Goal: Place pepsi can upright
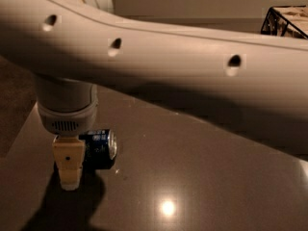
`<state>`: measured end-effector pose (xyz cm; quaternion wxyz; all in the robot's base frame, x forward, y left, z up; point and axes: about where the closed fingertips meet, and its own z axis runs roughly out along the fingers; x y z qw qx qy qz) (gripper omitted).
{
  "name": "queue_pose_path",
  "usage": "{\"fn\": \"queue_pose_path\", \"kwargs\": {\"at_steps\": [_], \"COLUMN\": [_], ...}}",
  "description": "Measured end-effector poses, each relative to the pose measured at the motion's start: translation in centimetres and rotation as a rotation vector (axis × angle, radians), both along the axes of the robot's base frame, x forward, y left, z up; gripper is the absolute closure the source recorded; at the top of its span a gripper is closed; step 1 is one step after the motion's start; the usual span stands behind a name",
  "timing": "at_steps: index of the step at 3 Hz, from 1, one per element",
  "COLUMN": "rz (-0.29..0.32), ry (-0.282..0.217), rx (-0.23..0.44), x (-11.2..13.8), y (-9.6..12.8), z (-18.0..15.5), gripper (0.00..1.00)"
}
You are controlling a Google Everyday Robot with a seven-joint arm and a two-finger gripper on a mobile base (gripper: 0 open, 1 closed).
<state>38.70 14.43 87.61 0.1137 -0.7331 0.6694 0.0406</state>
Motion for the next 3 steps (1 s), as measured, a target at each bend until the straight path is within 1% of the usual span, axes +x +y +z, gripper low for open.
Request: {"fn": "queue_pose_path", "kwargs": {"at_steps": [1, 2, 3], "rz": [0.002, -0.014, -0.029], "ry": [0.006, 0.048, 0.08], "rx": [-0.048, -0.073, -0.064], "x": [0.3, 1.2, 1.3], "y": [2.3, 2.5, 1.8], "z": [-1.3, -3.1, -3.7], "gripper": [0.0, 0.18, 0.42]}}
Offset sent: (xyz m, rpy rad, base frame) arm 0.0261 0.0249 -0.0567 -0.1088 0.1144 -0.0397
